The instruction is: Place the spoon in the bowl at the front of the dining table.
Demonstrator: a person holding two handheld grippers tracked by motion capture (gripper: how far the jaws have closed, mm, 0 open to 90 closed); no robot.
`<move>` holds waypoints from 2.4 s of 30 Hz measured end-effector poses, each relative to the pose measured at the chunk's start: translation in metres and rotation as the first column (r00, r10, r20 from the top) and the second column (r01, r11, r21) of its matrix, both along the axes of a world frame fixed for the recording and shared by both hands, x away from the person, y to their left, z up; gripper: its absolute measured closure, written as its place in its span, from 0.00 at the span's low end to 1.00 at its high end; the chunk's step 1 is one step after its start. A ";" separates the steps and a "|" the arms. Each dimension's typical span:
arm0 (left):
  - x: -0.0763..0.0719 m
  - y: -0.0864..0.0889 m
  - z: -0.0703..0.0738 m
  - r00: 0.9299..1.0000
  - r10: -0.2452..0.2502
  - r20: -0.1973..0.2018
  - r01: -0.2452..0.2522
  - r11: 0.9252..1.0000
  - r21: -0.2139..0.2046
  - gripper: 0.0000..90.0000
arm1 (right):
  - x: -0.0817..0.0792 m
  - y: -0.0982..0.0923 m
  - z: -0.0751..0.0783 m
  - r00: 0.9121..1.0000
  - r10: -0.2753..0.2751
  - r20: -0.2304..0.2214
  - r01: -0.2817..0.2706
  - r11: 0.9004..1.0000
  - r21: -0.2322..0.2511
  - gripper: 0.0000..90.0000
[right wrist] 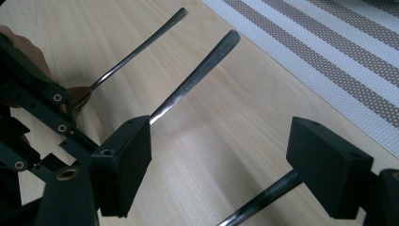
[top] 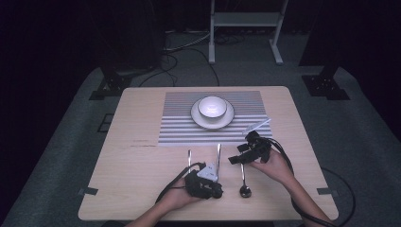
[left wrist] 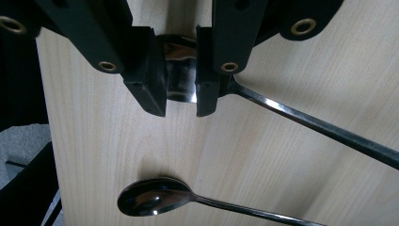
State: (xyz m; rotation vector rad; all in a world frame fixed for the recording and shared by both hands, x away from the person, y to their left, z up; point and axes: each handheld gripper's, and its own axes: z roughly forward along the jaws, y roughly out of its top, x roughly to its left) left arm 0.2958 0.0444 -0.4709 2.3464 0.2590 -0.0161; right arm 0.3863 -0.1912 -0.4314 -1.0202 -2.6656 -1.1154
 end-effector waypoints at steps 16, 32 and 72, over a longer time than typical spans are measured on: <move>0.000 0.000 0.000 1.000 -0.001 0.001 0.001 1.000 -0.003 0.82 | 0.013 0.030 -0.005 0.999 0.052 -0.013 -0.052 0.998 -0.017 0.24; 0.000 0.000 0.000 1.000 -0.003 0.008 0.003 1.000 0.001 0.82 | 0.024 0.051 -0.011 0.996 0.082 -0.040 -0.083 0.996 -0.030 0.35; 0.007 0.020 0.025 0.998 0.041 0.055 -0.039 0.998 -0.039 0.65 | 0.034 0.051 0.009 0.980 0.096 -0.173 -0.061 0.979 0.197 0.96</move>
